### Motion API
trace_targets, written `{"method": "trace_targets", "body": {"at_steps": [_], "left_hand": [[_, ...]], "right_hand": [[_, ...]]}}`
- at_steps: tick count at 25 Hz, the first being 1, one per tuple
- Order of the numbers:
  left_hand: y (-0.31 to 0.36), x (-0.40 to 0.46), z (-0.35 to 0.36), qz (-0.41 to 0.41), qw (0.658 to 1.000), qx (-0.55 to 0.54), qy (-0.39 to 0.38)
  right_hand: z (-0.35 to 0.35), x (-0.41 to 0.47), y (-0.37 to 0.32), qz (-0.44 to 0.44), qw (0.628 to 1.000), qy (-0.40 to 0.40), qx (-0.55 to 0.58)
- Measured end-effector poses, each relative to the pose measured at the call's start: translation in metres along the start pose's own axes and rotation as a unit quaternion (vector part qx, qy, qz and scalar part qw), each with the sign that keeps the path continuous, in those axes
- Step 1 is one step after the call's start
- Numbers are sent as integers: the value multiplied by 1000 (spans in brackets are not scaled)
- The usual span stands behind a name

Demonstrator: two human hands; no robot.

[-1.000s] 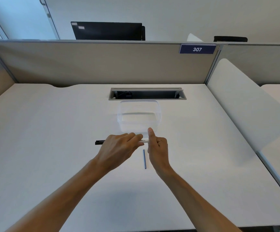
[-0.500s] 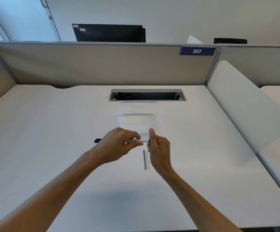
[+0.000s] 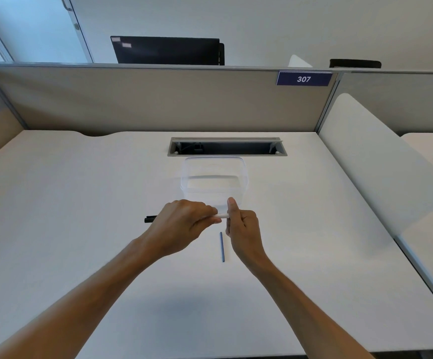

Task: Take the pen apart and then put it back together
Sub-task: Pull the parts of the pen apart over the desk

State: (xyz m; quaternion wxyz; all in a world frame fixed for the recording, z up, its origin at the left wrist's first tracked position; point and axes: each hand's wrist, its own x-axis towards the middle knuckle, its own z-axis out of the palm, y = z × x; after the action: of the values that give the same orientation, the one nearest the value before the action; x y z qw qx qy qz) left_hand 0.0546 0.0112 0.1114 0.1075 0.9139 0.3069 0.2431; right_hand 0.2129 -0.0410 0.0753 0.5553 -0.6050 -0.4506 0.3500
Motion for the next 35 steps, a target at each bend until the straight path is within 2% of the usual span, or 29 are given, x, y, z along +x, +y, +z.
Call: {"method": "trace_targets", "body": {"at_steps": [3,5,7,9,11,13,15,18,20,22,24,27,30,32,35], "left_hand": [[4,8,-8,-65,988,-124,-60],[7,14,-16,-117,957,-240,-115],[7,18,-26,-162,911,-335,-177],[9,21,-30,-173,892,-359,-212],[12,24,-30,-160,922,-304,-177],[12,23,-25,-127,965,-195,-120],[9,20,-20,-77,991,-70,-84],[8,16,-15,2,999,37,-27],[8,14,-13,48,996,77,1],[6,13,-12,63,994,91,14],[7,14,-13,44,998,53,11],[12,19,-21,-39,991,-123,-37],[13,21,-34,-109,952,-263,-114],[12,19,-36,-117,946,-271,-130],[9,17,-32,-92,977,-180,-69]], "right_hand": [[-2,1,-2,-64,998,18,-22],[-3,3,-3,-153,986,37,-59],[-6,5,-7,-232,967,49,-96],[-7,7,-9,-262,958,49,-100],[-7,9,-10,-215,973,46,-65],[-5,9,-12,-107,993,39,-19],[-4,9,-12,-17,999,29,7],[-4,10,-15,72,997,13,29],[-5,11,-17,95,995,5,24],[-4,10,-17,80,997,8,8],[-3,9,-17,42,999,25,10],[-3,6,-21,-41,998,42,19],[-6,3,-23,-154,988,34,-5],[-6,3,-23,-192,980,42,-35],[-5,3,-23,-143,988,51,-34]]}}
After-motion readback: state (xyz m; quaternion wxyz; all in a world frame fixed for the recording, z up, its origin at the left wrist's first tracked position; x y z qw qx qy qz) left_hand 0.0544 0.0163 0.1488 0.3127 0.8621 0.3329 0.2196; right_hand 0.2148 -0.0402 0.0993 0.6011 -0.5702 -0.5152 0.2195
